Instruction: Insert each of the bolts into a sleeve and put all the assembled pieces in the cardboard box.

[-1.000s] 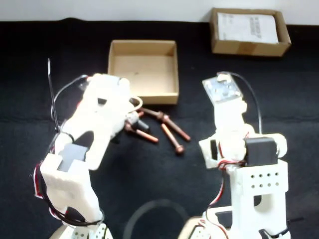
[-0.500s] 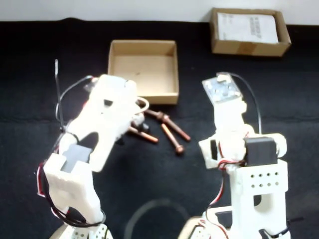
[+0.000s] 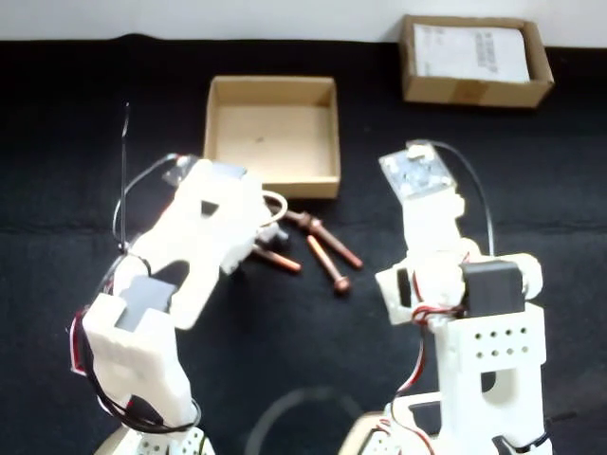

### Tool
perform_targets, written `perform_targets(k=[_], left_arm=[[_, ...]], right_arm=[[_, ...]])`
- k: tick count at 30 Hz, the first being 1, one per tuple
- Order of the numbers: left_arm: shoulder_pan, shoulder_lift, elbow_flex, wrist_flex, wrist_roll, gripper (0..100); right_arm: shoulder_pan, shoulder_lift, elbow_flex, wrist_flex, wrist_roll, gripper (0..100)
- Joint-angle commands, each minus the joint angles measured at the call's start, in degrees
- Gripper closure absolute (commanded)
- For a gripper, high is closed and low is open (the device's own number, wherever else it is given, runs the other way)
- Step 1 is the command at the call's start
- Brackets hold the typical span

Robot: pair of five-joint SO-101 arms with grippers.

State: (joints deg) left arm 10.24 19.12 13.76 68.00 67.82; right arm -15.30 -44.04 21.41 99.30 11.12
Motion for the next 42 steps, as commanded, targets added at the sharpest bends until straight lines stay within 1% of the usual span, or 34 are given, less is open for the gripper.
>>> perform_targets(k=[1,3,6,7,9,11,13,16,20,24,25,27,29,30,32,34,39,42], left_arm=[[-1.1,-2.1,1.6,-3.3,0.4,77],[-1.1,-2.1,1.6,-3.3,0.4,83],[-1.2,-2.1,1.5,-3.4,0.1,98],[-1.2,-2.1,1.5,-3.4,0.1,100],[-1.2,-2.1,1.5,-3.4,0.0,98],[-1.3,-2.1,1.5,-3.4,-0.1,99],[-1.3,-2.3,1.4,-3.5,-2.2,99],[-1.4,-2.9,1.4,-4.9,-10.2,99],[-0.8,-2.9,0.1,-4.5,-19.8,99],[-0.4,-2.9,-6.5,3.4,-36.7,99],[0.1,-2.9,-9.1,6.2,-40.0,99],[1.0,-2.9,-14.5,11.5,-44.1,99],[1.3,-4.3,-19.8,15.6,-44.8,99],[1.3,-5.7,-21.8,16.4,-44.7,99],[1.2,-9.7,-24.7,16.5,-44.7,99],[1.3,-14.9,-26.2,16.5,-44.7,99],[3.4,-26.6,-26.2,17.1,-44.7,99],[3.8,-32.7,-22.4,17.0,-44.7,99]], right_arm=[[-0.4,-1.3,-0.6,0.3,0.4,99.2],[-0.3,-1.3,-0.6,0.3,0.3,99.2],[-0.3,-1.4,-0.6,0.4,0.3,99.2],[-0.2,-1.4,-0.6,0.6,0.3,99.2],[-0.2,-1.4,-0.6,1.1,0.3,99.2],[-0.2,-1.4,-0.6,1.2,0.3,99.2],[-0.2,-1.4,-0.6,1.2,0.4,99.2],[-0.1,-1.4,-0.6,1.2,0.5,99.2],[-0.2,-1.4,-0.1,1.2,0.5,99.2],[-0.6,-1.4,0.0,1.0,1.5,99.2],[-0.7,-1.4,0.0,1.2,2.7,99.2],[-1.0,-1.4,0.7,1.2,3.8,99.2],[-1.0,-1.4,3.7,0.8,3.9,99.2],[-1.1,-1.4,5.4,0.2,3.8,99.2],[-1.2,-1.4,9.1,-3.1,3.2,99.2],[-1.2,-1.4,12.4,-8.4,0.2,99.2],[-1.3,-1.4,16.9,-20.3,-8.2,99.2],[-1.2,-1.4,17.4,-25.1,-11.8,99.2]])
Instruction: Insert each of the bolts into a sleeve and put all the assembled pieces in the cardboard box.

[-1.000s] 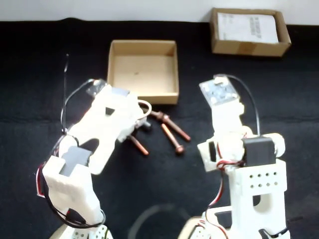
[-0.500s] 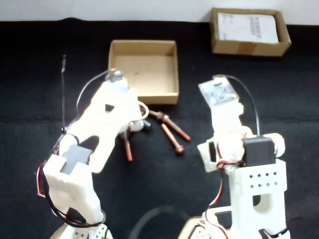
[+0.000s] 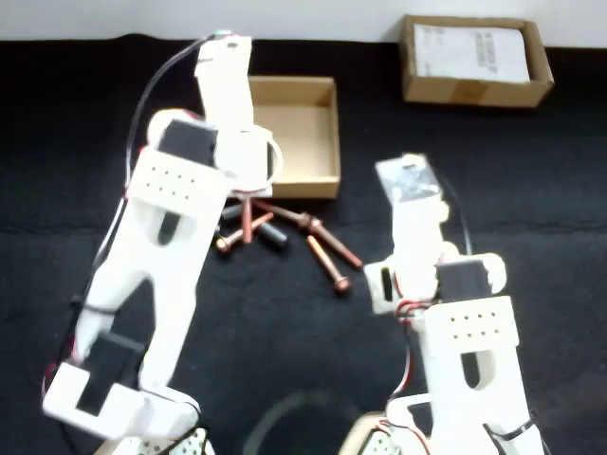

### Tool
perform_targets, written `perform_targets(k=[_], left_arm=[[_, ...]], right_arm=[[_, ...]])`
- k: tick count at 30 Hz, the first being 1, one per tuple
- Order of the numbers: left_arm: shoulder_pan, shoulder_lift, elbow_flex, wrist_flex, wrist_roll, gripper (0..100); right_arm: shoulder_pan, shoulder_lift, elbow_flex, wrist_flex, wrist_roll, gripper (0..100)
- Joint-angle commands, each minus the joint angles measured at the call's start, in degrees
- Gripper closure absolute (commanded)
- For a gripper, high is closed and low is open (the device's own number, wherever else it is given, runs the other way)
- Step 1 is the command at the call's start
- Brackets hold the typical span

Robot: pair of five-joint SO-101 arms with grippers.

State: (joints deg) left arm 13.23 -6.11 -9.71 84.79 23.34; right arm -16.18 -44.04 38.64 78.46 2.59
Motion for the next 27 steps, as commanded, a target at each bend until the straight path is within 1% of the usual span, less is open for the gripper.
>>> perform_targets(k=[1,4,7,14,17,19,22,27], left_arm=[[0.9,-9.7,2.8,0.2,-0.2,99],[1.2,-16.7,10.3,-0.1,-0.2,99],[1.2,-24.4,19.3,-0.7,-0.5,99],[1.0,-43.2,39.3,-8.0,-0.6,99],[1.1,-49.7,46.3,-11.0,-0.6,99],[1.0,-53.2,50.2,-12.7,-0.6,99],[0.8,-56.8,54.9,-15.0,-0.6,99],[0.8,-59.2,60.0,-19.2,-0.6,99]], right_arm=[[-0.2,-1.4,0.1,-6.0,-4.6,99.2],[-0.2,-1.2,0.7,-11.9,-7.7,99.2],[-0.8,-1.4,3.7,-19.9,-8.2,99.2],[-1.4,-1.4,12.7,-36.0,-8.4,99.2],[-1.4,-1.5,15.3,-42.1,-13.6,99.2],[-1.4,-2.2,16.0,-44.2,-16.3,99.2],[-2.7,-6.6,17.8,-45.5,-17.1,99.2],[-7.8,-22.4,24.1,-45.4,-16.5,99.2]])
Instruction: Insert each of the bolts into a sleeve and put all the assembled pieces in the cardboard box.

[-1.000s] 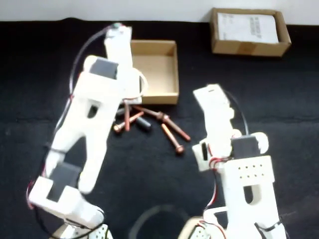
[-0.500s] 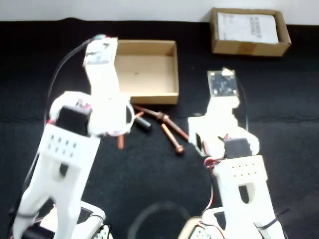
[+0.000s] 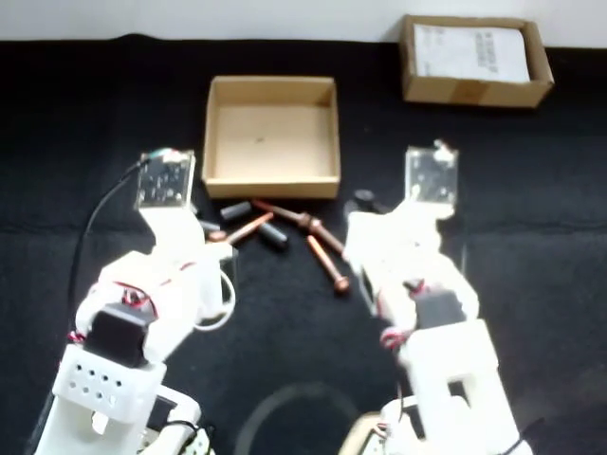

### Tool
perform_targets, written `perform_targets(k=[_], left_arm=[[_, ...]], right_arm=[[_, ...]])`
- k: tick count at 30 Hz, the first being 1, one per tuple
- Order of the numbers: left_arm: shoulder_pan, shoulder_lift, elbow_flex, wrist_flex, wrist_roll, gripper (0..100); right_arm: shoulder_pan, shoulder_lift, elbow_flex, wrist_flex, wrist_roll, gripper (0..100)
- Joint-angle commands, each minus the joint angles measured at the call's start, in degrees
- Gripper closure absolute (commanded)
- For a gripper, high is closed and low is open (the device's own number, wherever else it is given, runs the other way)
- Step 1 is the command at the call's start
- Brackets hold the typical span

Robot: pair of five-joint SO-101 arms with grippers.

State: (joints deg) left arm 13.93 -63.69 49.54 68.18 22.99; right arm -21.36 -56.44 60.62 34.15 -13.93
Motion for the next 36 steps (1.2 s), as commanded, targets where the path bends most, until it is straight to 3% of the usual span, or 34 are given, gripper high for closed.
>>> perform_targets(k=[1,8,11,24,29,33,36], left_arm=[[0.1,-1.5,1.1,-3.3,-0.3,99],[0.4,-1.5,2.2,-5.5,-0.3,99],[0.1,-1.5,2.4,-8.0,-0.3,99],[1.1,-1.5,2.4,-40.6,0.2,99],[6.9,-1.5,2.8,-45.7,-0.2,99],[12.3,-1.5,12.3,-49.8,-0.4,99],[13.8,-1.5,20.5,-59.4,-0.4,99]], right_arm=[[-3.6,-13.5,3.9,-1.1,1.0,99.2],[-5.5,-39.2,20.1,-0.6,4.6,99.2],[-5.8,-49.0,26.3,3.3,9.8,99.2],[-6.0,-47.9,33.8,3.7,10.7,99.2],[-5.9,-47.9,36.2,-2.9,7.7,99.2],[-5.8,-47.8,36.5,-4.4,7.7,99.2],[-5.8,-47.8,36.5,-4.4,7.8,99.2]])
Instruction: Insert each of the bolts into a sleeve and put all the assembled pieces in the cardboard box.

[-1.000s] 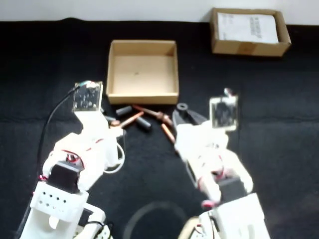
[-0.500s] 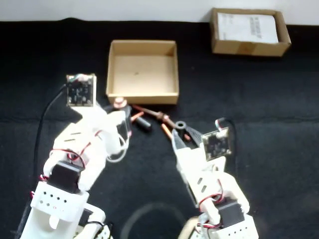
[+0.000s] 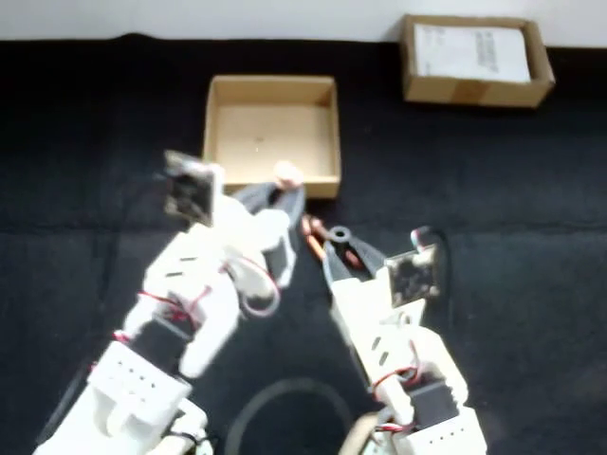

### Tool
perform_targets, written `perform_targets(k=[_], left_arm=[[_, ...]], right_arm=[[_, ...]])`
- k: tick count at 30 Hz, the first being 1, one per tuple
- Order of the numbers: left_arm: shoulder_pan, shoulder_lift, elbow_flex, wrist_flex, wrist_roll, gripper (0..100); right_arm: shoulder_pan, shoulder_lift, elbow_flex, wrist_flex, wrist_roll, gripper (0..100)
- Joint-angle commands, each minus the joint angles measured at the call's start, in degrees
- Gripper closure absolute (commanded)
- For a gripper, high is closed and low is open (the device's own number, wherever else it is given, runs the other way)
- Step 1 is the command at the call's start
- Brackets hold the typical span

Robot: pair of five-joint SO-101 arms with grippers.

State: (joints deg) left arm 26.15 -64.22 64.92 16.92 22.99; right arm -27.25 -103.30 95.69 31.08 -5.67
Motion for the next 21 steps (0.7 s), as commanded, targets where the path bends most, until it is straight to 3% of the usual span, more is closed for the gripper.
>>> perform_targets(k=[1,5,10,21], left_arm=[[1.5,-0.9,7.2,-11.4,-0.4,99],[1.4,-0.9,10.3,-18.4,-0.4,99],[1.4,-0.9,7.8,-18.7,-4.6,99],[3.7,6.5,-1.6,-18.7,-4.4,99]], right_arm=[[0.1,-0.9,1.5,-1.3,-0.4,99.2],[0.0,-0.9,1.7,-1.3,-0.6,99.2],[-0.1,-0.9,5.1,-2.4,-0.6,99.2],[-0.1,-0.8,7.5,-5.8,-0.6,99.2]])
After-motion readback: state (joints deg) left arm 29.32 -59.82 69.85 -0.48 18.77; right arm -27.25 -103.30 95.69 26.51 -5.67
